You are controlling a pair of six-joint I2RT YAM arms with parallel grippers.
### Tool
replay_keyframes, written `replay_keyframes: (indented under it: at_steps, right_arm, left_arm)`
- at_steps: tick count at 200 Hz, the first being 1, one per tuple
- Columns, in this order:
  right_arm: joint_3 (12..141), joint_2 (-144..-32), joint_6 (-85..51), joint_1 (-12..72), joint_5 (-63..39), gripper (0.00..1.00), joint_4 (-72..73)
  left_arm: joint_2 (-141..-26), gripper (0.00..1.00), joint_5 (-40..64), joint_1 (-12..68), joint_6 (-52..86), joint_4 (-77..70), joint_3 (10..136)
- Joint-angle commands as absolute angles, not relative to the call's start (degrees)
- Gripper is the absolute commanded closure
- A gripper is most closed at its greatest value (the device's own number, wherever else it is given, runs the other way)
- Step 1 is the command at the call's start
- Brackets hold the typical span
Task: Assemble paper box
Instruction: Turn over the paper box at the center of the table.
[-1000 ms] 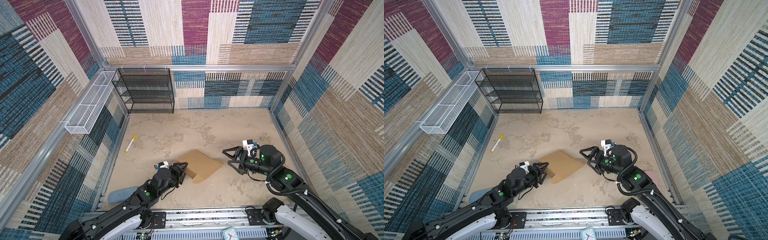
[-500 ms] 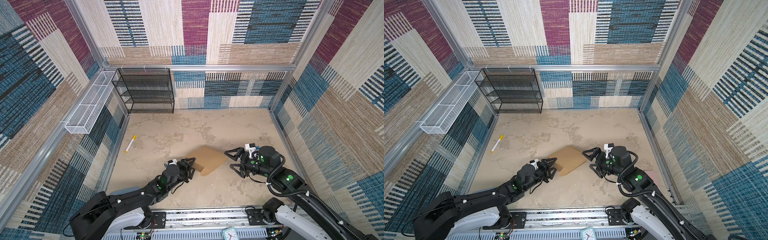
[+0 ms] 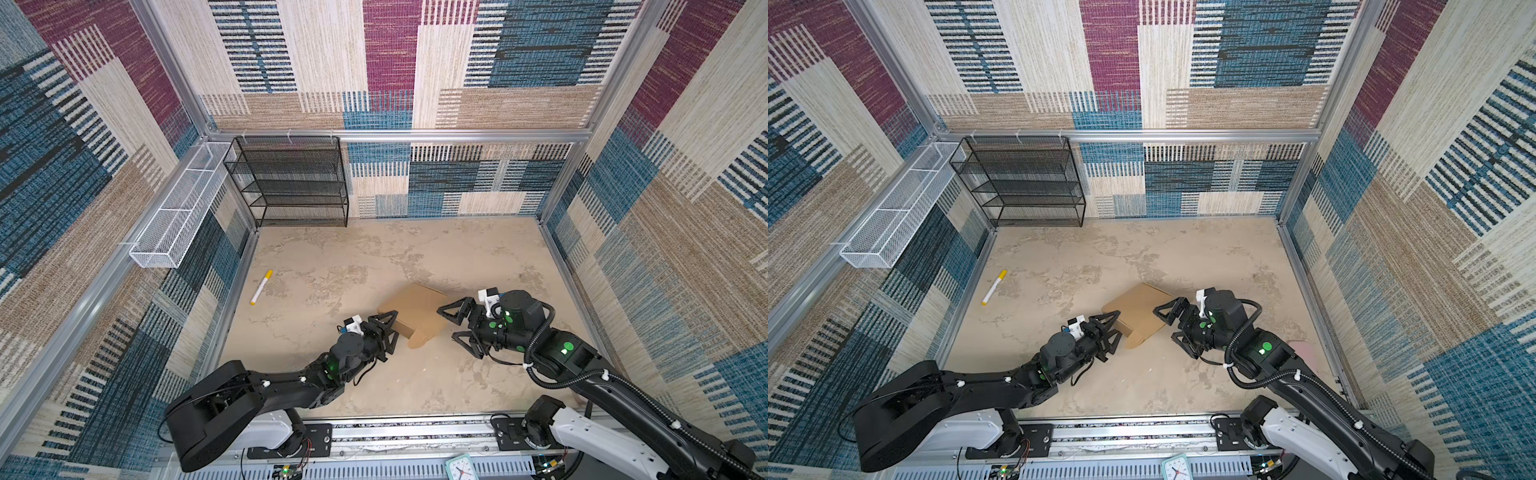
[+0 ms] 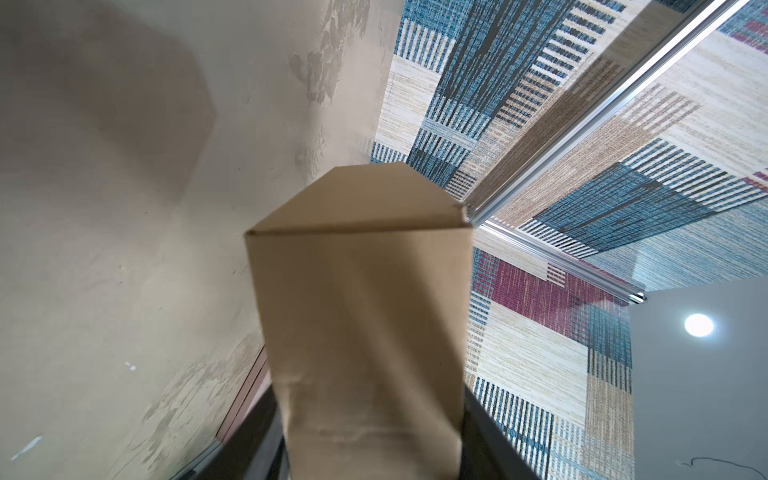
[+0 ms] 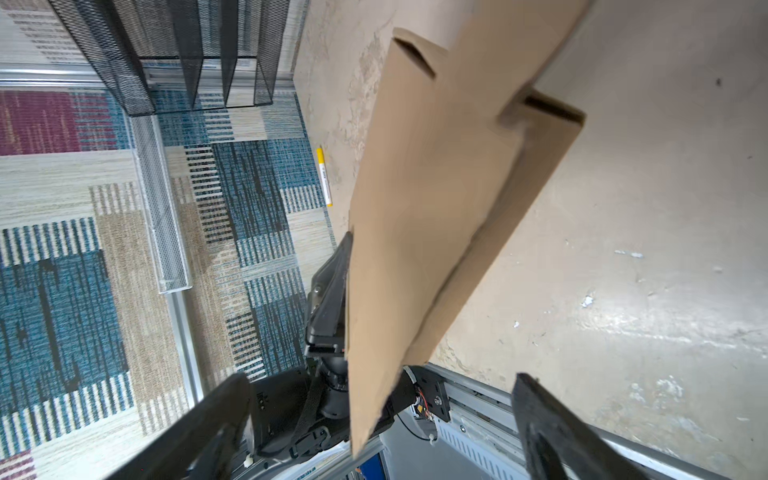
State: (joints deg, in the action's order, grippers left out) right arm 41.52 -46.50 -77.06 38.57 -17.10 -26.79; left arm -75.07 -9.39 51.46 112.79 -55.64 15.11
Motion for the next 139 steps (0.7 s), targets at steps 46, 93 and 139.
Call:
replay_keyframes:
  at_steps: [46, 93, 139]
  right_arm:
    - [38.17, -49.68, -79.68, 40.46, -12.39, 0.00, -17.50]
    - [36.78, -51.17, -78.76, 40.86, -8.77, 0.01, -13.81]
    - [36.99, -50.98, -75.05, 41.57, -6.08, 0.06, -9.37]
  left_arm:
    - [-84.16, 0.69, -12.63, 53.70, 113.33, -75.02, 15.55]
    - [-86.88, 0.69, -14.35, 55.23, 112.74, -79.56, 15.23]
    - [-88.39, 0.70, -14.83, 56.14, 112.24, -80.68, 15.67]
